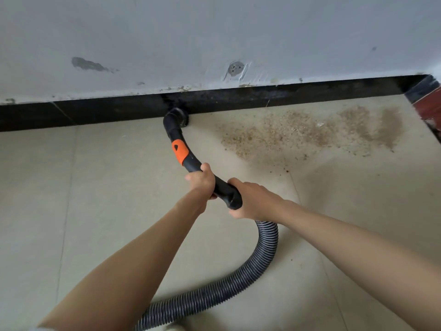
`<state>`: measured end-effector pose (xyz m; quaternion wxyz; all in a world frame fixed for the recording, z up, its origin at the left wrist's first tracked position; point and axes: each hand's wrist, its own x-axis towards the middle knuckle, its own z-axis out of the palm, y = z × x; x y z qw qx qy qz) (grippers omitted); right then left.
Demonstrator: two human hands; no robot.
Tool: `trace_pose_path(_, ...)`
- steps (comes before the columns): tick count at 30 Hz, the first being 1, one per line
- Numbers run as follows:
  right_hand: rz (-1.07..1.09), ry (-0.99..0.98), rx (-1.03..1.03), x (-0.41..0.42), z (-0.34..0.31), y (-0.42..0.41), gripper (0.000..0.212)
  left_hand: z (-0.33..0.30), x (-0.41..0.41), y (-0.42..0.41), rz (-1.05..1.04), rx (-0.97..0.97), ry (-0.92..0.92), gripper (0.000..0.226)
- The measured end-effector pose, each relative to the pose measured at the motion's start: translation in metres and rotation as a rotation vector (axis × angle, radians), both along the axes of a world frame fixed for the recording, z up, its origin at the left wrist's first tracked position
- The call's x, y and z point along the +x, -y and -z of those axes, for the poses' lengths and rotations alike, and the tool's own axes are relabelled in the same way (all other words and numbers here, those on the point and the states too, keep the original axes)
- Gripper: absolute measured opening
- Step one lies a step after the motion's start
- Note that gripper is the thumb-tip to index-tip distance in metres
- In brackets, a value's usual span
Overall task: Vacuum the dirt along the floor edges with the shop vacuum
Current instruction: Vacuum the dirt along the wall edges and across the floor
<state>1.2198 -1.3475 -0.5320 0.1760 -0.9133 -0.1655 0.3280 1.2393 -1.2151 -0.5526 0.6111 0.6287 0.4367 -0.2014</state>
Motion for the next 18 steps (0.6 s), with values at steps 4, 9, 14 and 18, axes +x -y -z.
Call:
trace_pose_path(4, 0.026, 0.009, 0.023, 0.004, 0.004, 0.025, 0.032, -0.002, 0.006, 0.020, 0.107, 0.017, -0.066, 0.042)
trace_pose_path(9, 0.015, 0.020, 0.085, 0.006, 0.007, 0.049, 0.036, -0.008, 0.020, 0.034, 0.239, 0.078, -0.136, 0.042)
trace_pose_path(14, 0.009, 0.028, 0.100, 0.010, 0.015, 0.061, 0.039, -0.016, 0.031, 0.051, 0.150, 0.136, -0.196, 0.039)
trace_pose_path(18, -0.015, 0.066, 0.059, 0.016, 0.025, 0.077, 0.039, -0.007, 0.031, 0.076, -0.038, 0.192, -0.104, 0.045)
